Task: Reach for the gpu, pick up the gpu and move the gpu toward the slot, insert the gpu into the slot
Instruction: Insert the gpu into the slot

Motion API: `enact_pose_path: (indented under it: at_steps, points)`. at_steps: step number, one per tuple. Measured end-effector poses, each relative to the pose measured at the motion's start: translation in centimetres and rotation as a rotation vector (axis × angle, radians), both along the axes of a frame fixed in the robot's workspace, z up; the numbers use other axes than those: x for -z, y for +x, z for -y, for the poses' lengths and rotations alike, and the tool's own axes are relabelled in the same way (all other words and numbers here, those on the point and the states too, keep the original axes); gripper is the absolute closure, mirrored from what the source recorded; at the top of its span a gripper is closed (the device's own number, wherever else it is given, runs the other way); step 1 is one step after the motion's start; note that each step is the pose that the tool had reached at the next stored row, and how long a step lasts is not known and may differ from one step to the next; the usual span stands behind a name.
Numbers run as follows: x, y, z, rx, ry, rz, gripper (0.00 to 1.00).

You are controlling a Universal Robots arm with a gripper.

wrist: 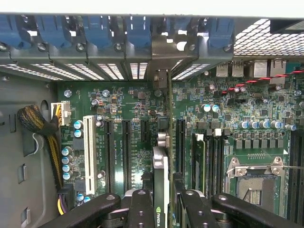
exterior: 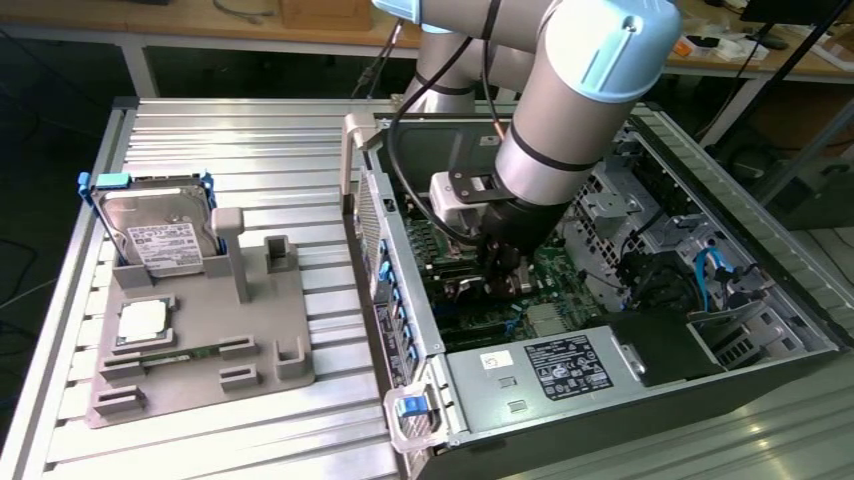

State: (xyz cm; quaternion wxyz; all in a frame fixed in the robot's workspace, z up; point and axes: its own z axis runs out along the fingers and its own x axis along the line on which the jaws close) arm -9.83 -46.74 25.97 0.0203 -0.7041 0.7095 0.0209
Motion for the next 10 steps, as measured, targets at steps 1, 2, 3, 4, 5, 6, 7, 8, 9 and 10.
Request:
enact_pose_path:
  at_steps: [1,2,3,4,5,6,7,8,9,10]
  points:
    - [-0.04,0.0,0.0,0.0,-0.0001,0.0,0.73]
    - [-0.1,0.0,0.0,0.0,0.0002,-0.0001,0.73]
    - [-0.18,-0.01,0.0,0.0,0.0005,0.0,0.73]
    - [-0.25,-0.01,0.0,0.0,0.0001,0.0,0.73]
    - [-0.28,0.0,0.0,0.0,0.0,0.0,0.73]
    - [-0.28,0.0,0.0,0.0,0.0,0.0,0.73]
    - [-0.28,0.0,0.0,0.0,0.0,0.0,0.73]
    - [-0.27,0.0,0.0,0.0,0.0004,-0.0001,0.73]
    - [-0.25,0.0,0.01,0.0,0.0015,-0.0002,0.73]
    - [-0.24,0.0,0.02,0.0,0.0037,-0.0003,0.73]
